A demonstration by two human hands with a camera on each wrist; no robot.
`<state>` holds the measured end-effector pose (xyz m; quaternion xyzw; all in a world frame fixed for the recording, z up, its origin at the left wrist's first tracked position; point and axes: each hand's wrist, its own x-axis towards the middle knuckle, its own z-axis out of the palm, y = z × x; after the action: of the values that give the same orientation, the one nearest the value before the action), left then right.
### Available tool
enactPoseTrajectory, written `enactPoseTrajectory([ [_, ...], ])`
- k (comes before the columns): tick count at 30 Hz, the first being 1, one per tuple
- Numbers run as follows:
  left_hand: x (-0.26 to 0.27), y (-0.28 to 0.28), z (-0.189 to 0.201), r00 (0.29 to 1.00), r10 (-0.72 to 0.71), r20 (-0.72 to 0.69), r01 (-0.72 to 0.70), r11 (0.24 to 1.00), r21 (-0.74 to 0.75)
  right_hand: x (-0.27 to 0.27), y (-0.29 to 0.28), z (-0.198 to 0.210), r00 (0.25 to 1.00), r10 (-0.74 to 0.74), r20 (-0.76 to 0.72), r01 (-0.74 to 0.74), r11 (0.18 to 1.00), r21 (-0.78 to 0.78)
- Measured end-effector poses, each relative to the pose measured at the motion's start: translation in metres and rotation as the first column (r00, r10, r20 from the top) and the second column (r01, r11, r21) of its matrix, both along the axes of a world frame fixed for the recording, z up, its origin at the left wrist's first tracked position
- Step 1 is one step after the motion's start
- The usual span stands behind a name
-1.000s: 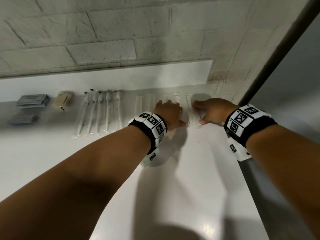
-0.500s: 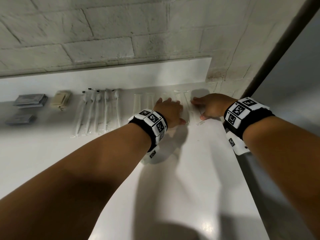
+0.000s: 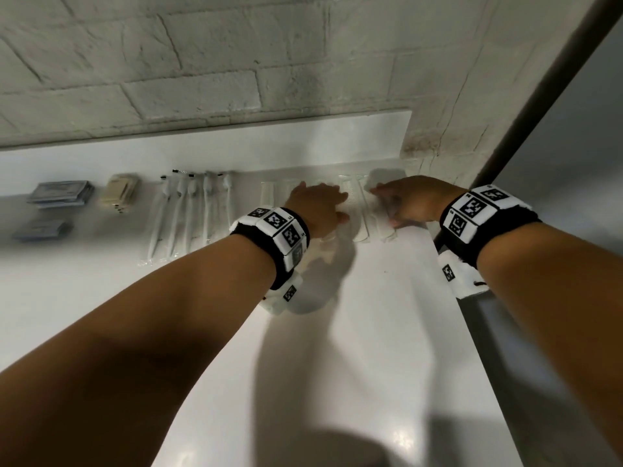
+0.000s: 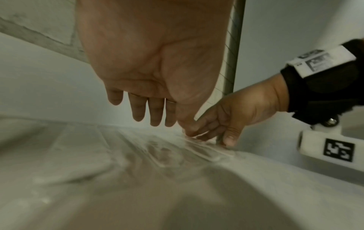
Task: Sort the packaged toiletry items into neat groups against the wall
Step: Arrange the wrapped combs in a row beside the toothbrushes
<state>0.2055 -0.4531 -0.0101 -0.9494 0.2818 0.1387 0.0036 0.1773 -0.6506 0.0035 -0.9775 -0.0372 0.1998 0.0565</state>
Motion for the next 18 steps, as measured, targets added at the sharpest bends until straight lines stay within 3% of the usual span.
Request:
enactPoseTrajectory([
  [2, 0.006, 0.012, 0.004, 1.000, 0.003, 0.008, -0.003, 0.999, 0.053, -0.003, 0.004, 0.004, 0.994, -0.038, 0.099, 0.031, 0.997, 0.071],
  [4, 0.007, 0.020, 0.005, 1.000, -0.014, 0.008, 0.013, 0.993, 0.120, -0.005, 0.017, 0.004, 0.990, 0.022, 0.136, -0.027, 0.999, 0.035],
  [10, -0.003, 0.020, -0.002, 1.000, 0.004, 0.015, -0.006, 0.992, 0.123, 0.000, 0.053, -0.004, 0.991, 0.129, 0.035, -0.121, 0.977, -0.175],
  [18, -0.003, 0.025, -0.003, 0.999, 0.032, 0.000, -0.032, 0.997, 0.077, 0.004, 0.048, -0.013, 0.988, 0.154, 0.015, -0.148, 0.971, -0.187],
])
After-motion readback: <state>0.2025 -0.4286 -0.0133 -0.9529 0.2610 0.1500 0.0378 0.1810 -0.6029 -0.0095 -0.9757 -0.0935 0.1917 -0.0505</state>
